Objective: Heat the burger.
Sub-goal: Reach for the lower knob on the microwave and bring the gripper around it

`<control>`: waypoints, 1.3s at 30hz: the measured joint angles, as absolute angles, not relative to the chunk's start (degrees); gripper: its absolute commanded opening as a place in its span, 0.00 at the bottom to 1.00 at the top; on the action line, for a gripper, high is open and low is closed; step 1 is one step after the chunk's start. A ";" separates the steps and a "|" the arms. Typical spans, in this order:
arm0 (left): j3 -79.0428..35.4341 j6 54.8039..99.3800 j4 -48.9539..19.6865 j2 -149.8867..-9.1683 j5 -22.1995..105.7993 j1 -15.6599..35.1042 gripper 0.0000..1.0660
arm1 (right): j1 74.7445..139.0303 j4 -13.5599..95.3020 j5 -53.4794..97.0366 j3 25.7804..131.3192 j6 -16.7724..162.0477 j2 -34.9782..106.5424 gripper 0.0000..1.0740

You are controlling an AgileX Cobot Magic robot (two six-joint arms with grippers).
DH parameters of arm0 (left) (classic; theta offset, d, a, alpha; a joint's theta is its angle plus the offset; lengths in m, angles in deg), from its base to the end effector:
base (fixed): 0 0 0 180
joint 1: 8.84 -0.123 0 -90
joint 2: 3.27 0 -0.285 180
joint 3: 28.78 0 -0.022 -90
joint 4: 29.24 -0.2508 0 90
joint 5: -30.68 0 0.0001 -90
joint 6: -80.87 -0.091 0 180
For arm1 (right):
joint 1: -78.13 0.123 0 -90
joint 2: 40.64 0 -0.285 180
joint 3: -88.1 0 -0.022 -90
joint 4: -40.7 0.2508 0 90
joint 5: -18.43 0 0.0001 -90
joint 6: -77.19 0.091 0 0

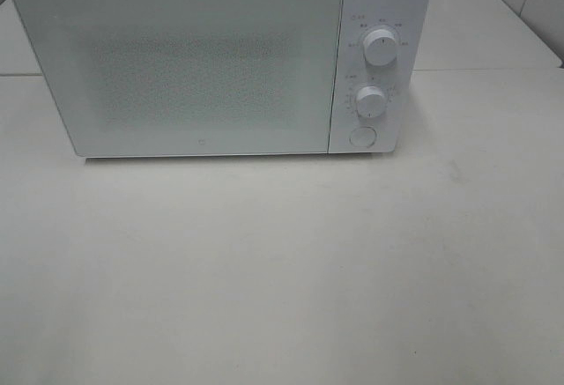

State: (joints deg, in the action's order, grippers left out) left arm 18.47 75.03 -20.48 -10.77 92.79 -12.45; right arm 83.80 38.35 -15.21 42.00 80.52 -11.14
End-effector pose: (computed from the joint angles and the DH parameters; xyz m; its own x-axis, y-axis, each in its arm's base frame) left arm -0.0091 -0.0129 0.2825 -0.4446 0.0017 -0.8957 0.0711 0.9969 -0.0334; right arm 0.0751 0.0054 0.3170 -0.3293 -0.0086 -0.9442 -0.0696 0.9975 0.0152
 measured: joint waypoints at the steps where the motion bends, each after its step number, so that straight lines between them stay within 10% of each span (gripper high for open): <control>1: 18.47 75.03 -20.48 -10.77 92.79 -12.45 0.92 | 83.80 38.35 -15.21 42.00 80.52 -11.14 0.71; 39: 18.47 75.03 -20.48 -10.77 92.79 -12.45 0.92 | 83.80 39.95 25.30 40.39 80.52 24.67 0.71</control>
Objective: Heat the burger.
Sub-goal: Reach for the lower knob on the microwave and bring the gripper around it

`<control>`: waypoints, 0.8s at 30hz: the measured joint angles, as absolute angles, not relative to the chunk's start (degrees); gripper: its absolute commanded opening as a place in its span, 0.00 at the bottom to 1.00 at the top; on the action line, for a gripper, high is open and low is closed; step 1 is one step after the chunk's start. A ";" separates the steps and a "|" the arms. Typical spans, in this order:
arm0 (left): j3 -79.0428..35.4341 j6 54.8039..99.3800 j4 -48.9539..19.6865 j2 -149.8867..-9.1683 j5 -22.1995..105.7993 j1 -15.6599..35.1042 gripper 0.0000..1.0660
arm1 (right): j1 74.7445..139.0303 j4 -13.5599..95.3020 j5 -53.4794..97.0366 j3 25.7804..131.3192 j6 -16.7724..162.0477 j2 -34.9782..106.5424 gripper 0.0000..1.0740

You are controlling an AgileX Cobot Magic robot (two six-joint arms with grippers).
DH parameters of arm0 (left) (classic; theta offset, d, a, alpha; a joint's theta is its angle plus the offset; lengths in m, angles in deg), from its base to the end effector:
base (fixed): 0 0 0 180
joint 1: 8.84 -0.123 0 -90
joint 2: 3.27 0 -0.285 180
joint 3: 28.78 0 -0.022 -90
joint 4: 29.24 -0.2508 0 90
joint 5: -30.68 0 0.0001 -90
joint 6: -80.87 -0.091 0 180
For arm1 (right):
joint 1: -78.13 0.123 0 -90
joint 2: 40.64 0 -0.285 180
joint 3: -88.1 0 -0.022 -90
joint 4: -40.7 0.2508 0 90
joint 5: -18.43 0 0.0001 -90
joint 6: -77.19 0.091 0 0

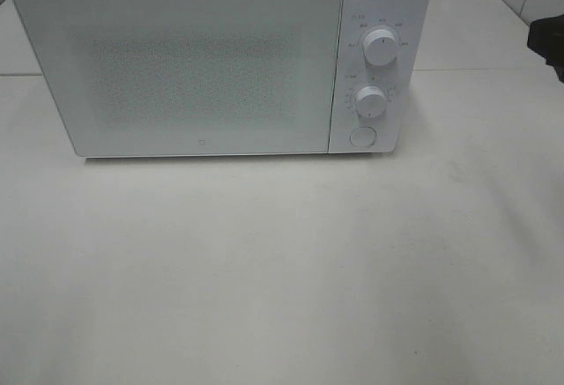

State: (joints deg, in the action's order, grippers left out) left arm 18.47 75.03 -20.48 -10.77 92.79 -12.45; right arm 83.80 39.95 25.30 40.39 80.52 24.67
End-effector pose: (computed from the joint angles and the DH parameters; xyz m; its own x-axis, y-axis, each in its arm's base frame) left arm -0.0091 -0.0129 0.2825 -0.4446 0.0017 -0.8957 0.0711 0.9969 -0.0334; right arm 0.2067 0.0207 0.2787 -0.2810 0.0174 -0.9595 -0.0877 0.9952 0.0438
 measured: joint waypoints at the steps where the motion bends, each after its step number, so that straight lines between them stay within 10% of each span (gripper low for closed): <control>1: 18.47 75.03 -20.48 -10.77 92.79 -12.45 0.92 | 83.80 39.95 27.65 39.76 80.52 25.53 0.71; 15: 18.47 75.03 -20.48 -10.77 92.79 -12.45 0.92 | 84.26 46.26 56.70 31.80 74.90 39.56 0.71; 24: 18.47 75.03 -20.54 -10.77 92.79 -12.45 0.92 | 95.54 64.19 67.76 29.85 60.46 43.92 0.71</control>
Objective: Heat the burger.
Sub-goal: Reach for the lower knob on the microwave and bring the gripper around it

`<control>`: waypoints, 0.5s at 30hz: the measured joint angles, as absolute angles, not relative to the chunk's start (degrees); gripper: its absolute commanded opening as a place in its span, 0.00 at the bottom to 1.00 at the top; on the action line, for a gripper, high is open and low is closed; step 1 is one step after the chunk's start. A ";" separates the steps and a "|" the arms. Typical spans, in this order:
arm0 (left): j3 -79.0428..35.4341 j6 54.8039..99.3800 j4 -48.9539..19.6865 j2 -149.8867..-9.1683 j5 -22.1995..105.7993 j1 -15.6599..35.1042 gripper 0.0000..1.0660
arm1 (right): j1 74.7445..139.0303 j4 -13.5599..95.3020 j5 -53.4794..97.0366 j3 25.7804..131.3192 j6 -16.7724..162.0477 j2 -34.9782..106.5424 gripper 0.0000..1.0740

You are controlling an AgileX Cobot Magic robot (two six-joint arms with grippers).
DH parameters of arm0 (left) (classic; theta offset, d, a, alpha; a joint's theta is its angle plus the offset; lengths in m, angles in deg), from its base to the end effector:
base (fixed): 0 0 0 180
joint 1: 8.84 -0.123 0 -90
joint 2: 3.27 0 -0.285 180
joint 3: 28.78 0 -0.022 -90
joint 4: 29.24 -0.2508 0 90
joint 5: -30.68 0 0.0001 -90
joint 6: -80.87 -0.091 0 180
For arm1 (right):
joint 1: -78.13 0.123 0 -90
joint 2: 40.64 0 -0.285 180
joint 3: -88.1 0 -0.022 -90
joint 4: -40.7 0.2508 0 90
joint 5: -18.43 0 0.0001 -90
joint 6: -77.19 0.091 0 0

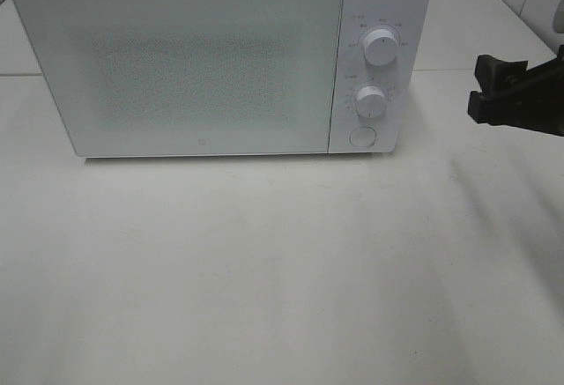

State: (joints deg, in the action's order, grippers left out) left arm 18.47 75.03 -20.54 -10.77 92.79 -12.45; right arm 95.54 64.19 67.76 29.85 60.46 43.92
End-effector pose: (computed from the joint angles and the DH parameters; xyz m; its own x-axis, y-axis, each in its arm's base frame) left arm -0.0091 -0.0128 0.2825 -0.4447 0.0022 -0.8957 0.0705 0.9970 -0.0326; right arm 0.2261 0.0421 0.2111 -0.0988 -0.0470 -0.9940 0.0001 0.9989 -0.0472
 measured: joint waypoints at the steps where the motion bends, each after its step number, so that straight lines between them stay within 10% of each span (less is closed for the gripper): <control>1: 18.47 75.03 -20.54 -10.77 92.79 -12.45 0.92 | 98.06 67.74 69.99 29.85 58.46 45.18 0.71; 15: 18.47 75.03 -20.54 -10.77 92.79 -12.45 0.92 | 115.25 89.97 79.33 32.31 54.56 55.84 0.71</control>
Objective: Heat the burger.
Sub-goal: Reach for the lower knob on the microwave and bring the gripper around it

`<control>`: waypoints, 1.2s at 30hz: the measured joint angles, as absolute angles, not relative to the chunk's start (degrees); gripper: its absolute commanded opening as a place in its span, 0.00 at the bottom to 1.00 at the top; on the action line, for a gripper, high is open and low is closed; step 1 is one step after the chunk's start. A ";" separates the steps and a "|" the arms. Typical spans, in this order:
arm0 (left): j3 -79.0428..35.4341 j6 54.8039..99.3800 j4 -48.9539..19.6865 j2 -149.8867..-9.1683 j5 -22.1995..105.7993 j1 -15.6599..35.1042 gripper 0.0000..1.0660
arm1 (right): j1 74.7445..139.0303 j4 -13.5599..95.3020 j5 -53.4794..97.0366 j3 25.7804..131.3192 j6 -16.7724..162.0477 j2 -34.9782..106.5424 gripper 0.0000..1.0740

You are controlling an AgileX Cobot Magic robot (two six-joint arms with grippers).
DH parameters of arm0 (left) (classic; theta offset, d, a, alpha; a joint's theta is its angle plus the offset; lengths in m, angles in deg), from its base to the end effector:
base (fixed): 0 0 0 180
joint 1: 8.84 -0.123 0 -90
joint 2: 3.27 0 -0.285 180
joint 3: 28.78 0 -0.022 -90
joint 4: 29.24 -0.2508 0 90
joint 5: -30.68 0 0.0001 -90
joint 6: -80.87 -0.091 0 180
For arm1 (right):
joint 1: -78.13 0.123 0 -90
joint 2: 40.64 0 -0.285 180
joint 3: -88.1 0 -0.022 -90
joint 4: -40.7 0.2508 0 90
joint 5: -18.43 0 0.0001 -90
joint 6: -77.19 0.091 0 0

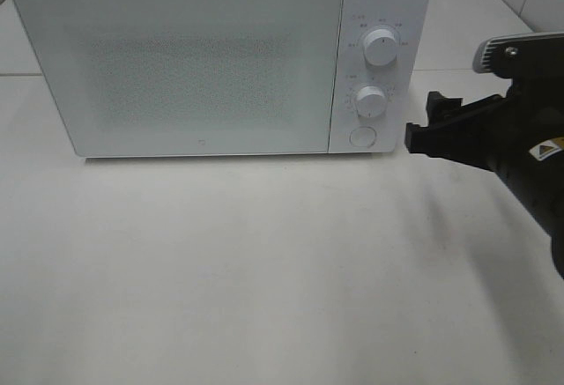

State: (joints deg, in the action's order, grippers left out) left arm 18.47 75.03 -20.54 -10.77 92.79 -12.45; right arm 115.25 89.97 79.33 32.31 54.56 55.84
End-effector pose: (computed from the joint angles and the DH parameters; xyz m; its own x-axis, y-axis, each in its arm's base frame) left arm -0.0091 -0.0128 0.2825 -0.4447 0.0022 -0.8957 0.0705 0.9970 -0.0326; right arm 0.2236 0.0937 0.1793 -0.1671 -0.0147 -0.9858 0.0832 0.9961 -0.0290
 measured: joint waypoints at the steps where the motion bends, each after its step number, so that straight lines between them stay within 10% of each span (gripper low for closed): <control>1: 18.47 75.03 -20.54 -10.77 92.79 -12.45 0.92 | 115.25 89.97 79.33 32.31 54.56 55.84 0.71; 36: 18.47 75.03 -20.54 -10.77 92.79 -12.45 0.92 | 121.73 93.35 83.00 43.77 55.48 69.93 0.71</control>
